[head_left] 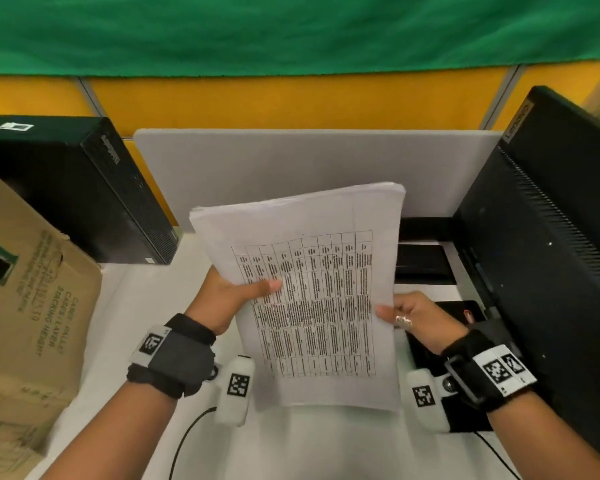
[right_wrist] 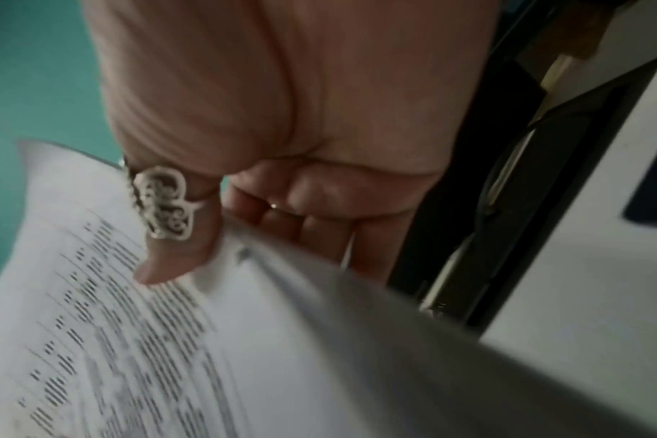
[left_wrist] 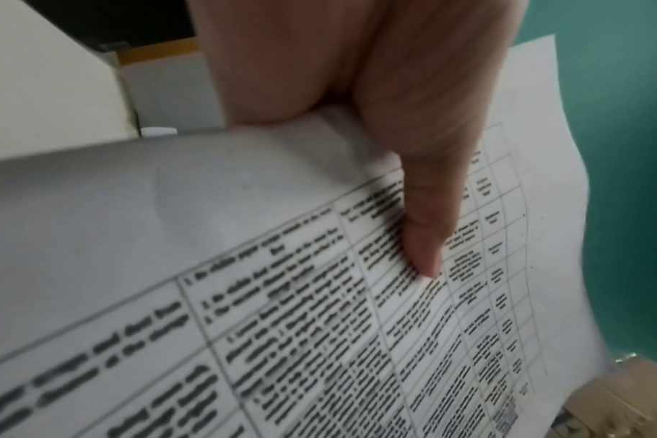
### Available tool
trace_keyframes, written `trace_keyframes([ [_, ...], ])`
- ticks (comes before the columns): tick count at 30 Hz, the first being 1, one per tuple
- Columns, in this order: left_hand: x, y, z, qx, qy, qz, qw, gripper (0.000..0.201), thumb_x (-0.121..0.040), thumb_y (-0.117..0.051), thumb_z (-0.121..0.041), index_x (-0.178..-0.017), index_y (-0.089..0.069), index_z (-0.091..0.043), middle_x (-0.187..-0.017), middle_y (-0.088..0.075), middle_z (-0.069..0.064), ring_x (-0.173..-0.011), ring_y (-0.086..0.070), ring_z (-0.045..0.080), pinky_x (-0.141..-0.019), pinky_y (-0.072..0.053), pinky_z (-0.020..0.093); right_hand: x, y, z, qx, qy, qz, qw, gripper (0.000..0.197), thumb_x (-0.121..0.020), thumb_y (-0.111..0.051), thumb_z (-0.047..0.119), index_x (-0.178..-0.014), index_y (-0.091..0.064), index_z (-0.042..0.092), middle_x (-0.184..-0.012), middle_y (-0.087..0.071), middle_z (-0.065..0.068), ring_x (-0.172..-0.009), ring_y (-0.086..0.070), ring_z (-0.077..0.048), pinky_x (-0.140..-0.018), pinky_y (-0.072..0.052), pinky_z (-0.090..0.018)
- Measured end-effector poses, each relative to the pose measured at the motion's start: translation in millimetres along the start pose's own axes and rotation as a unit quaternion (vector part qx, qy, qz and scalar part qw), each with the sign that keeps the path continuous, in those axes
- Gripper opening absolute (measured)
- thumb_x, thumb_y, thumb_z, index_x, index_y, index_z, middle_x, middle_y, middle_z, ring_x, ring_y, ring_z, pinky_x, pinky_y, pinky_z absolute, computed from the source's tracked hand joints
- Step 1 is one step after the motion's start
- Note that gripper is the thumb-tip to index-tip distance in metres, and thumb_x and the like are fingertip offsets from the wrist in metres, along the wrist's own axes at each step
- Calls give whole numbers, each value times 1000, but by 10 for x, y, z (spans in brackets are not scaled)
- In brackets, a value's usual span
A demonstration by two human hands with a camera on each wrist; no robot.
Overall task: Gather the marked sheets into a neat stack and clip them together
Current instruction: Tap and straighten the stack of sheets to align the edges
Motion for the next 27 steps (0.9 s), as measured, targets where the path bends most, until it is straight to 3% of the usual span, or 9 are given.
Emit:
trace_keyframes([
  [3,-33,55,-38,-20,2,13,1000,54,-57,-82,-3,-104,-64,-23,-104,-73,-3,-102,-67,18,-77,-58,26,57,-52,-161,32,-26,15,999,68,-51,-75,59,-95,-70,7,-103,-73,4,-99,-68,-14,-80,-55,-23],
  [8,-56,40,-33,-18,17,36,999,60,-51,-82,-12,-107,-63,-20,-109,-71,3,-103,-67,18,-77,-57,26,51,-123,-274,88,-24,-12,996,20,-71,-72,7,-90,-72,10,-95,-74,4,-95,-69,-14,-88,-54,-39],
  [11,-64,37,-33,-21,19,30,999,61,-50,-81,-19,-108,-64,-19,-111,-71,4,-104,-67,21,-79,-58,30,70,-144,-210,122,-47,42,990,37,-67,-75,-3,-97,-67,17,-101,-71,5,-98,-67,-9,-92,-52,-39],
  [14,-72,48,-83,-27,3,19,999,58,-51,-81,-20,-106,-65,-23,-111,-71,3,-104,-67,20,-81,-58,32,79,-55,101,127,2,39,991,76,-46,-88,22,-112,-53,35,-116,-65,8,-112,-58,-4,-101,-46,-37],
  [16,-93,43,-142,-34,-10,15,999,54,-54,-82,-15,-104,-65,-26,-110,-71,2,-103,-67,19,-84,-57,34,46,5,420,31,87,0,996,89,-36,-88,41,-116,-49,37,-117,-64,7,-111,-59,-8,-94,-50,-33],
  [19,-121,-18,-246,-42,-36,0,998,52,-60,-82,-8,-106,-63,-23,-110,-71,4,-102,-67,19,-84,-57,36,-43,28,772,-66,165,-62,982,73,-39,-85,48,-105,-57,33,-102,-72,12,-100,-66,-9,-78,-56,-26],
  [22,-99,-106,-349,-63,-86,-29,994,44,-63,-79,-7,-100,-64,-25,-99,-74,-5,-97,-68,13,-77,-58,27,-96,-26,856,-36,202,-137,969,47,-49,-77,55,-93,-67,39,-95,-73,18,-98,-67,-7,-79,-56,-24],
  [25,-29,-194,-308,-90,-118,-54,987,42,-64,-77,-4,-100,-63,-20,-98,-71,-4,-92,-69,9,-71,-58,23,-87,-82,775,-42,239,-193,951,20,-71,-70,24,-84,-70,40,-89,-73,20,-93,-67,-4,-78,-56,-25],
  [27,1,-218,-209,-79,-111,-73,988,41,-64,-77,-4,-100,-63,-18,-98,-70,-2,-89,-69,6,-70,-59,23,-77,-105,642,-59,249,-214,943,38,-75,-65,3,-82,-70,40,-86,-73,19,-90,-68,-4,-77,-57,-24],
])
Point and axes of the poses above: each hand's wrist, its own x-axis away from the middle knuckle, its own y-axis out of the back of the hand, z = x × y, the point moved 3 cm from there along -x, towards the middle knuckle
